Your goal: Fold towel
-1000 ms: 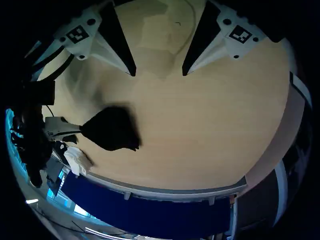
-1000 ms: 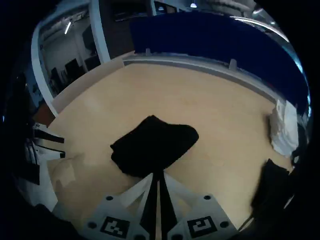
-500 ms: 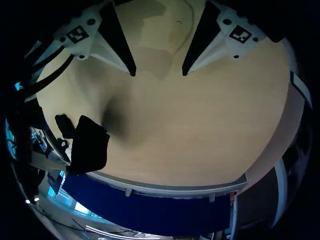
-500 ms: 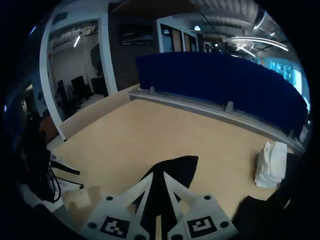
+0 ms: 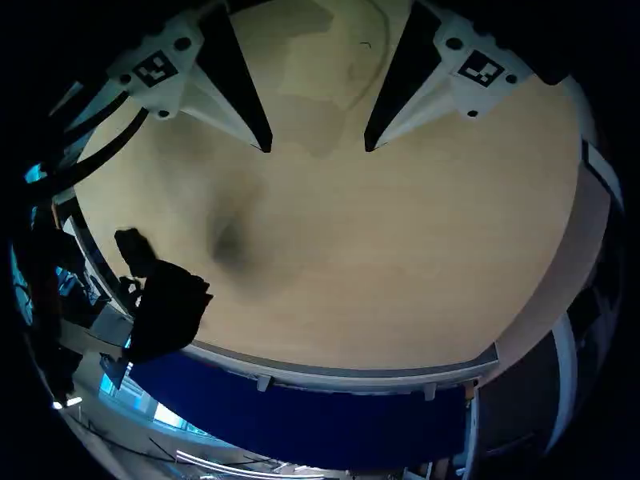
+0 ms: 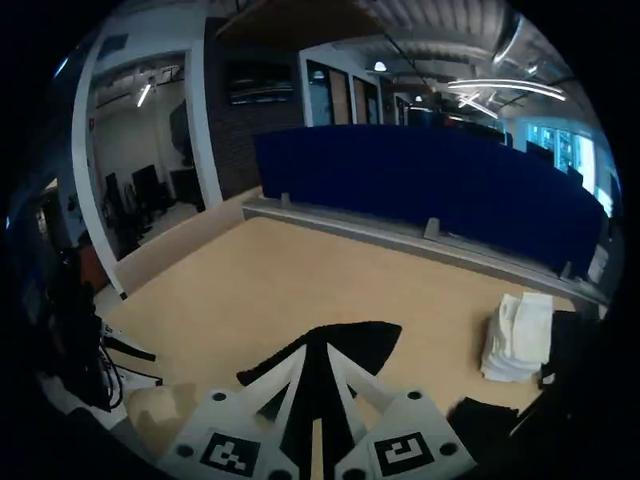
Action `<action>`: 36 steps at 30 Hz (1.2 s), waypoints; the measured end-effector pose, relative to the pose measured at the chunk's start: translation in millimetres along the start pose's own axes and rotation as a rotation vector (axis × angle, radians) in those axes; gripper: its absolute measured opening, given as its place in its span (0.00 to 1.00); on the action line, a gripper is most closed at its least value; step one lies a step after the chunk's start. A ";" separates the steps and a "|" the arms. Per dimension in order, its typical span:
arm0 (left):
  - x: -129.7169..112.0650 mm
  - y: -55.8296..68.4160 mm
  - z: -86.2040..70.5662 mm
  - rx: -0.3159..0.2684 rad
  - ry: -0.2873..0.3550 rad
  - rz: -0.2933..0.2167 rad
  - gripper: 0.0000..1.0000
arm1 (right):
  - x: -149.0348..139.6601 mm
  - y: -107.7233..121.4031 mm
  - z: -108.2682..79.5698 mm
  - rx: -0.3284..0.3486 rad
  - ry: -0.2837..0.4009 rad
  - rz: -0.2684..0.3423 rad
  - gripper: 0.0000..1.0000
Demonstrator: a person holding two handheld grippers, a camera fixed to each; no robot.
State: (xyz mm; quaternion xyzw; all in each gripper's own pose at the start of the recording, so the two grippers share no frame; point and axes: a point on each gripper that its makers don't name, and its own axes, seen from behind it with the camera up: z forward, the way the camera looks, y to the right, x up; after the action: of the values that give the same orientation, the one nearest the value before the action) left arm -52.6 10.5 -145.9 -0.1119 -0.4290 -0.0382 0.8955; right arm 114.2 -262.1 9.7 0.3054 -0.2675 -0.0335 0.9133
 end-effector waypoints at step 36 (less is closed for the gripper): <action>5.3 15.7 4.9 0.001 -0.015 0.021 0.85 | -6.3 200.3 -22.2 -0.218 -0.077 0.018 0.03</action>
State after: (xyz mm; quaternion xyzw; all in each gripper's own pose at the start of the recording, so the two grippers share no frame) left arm -50.4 27.1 -141.4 -0.1162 -0.4343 -0.0276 0.8928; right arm 99.7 -86.2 107.2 0.2002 -0.2997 -0.0659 0.9304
